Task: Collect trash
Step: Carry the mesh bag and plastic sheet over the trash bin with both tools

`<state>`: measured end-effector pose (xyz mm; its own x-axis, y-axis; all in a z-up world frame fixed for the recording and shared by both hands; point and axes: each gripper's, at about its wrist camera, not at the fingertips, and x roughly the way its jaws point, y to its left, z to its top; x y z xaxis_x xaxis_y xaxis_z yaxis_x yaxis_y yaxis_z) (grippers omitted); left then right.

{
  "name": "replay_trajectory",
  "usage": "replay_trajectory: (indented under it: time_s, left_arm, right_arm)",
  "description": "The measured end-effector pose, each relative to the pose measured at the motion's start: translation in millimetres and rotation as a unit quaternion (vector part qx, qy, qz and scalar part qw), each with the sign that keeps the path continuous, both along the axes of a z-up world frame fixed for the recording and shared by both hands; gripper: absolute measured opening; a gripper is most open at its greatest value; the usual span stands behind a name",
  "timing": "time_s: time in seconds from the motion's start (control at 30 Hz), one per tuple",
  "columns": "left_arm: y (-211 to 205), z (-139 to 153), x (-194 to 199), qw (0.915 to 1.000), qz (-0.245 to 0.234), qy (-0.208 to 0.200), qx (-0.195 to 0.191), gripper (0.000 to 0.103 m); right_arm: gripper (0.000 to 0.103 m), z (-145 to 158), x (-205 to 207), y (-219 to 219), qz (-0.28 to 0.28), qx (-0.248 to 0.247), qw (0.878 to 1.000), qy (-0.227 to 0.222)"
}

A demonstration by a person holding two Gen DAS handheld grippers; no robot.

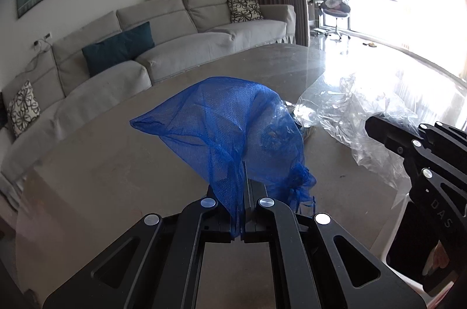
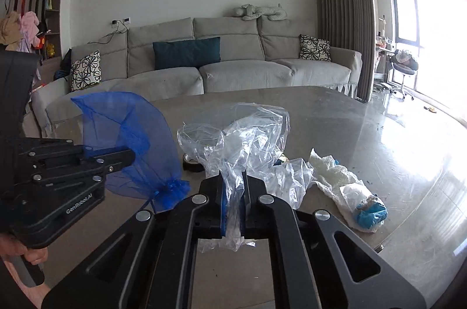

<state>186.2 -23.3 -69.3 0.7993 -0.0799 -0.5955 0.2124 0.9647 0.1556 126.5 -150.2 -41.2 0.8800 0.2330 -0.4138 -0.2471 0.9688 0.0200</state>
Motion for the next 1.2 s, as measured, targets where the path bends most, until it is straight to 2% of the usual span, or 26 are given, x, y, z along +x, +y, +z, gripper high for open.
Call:
replay_trajectory:
  time_s: [0.2, 0.5, 0.73, 1.2]
  left_arm:
    - [-8, 5, -12, 1.0, -0.006, 0.0, -0.007, 0.003]
    - [-33, 16, -37, 0.9994, -0.032, -0.013, -0.009, 0.003]
    - [-70, 17, -61, 0.9975, -0.066, -0.021, -0.016, 0.003]
    - [-146, -3, -102, 0.9894, -0.144, -0.004, -0.011, 0.003]
  right_arm:
    - [0.006, 10, -24, -9, 0.001, 0.001, 1.0, -0.013]
    - [0.006, 24, -58, -31, -0.03, -0.002, 0.999, -0.04]
    - [0.006, 32, -89, -60, -0.067, -0.012, 0.996, -0.061]
    - [0.006, 20, -137, -121, -0.153, -0.022, 0.986, -0.061]
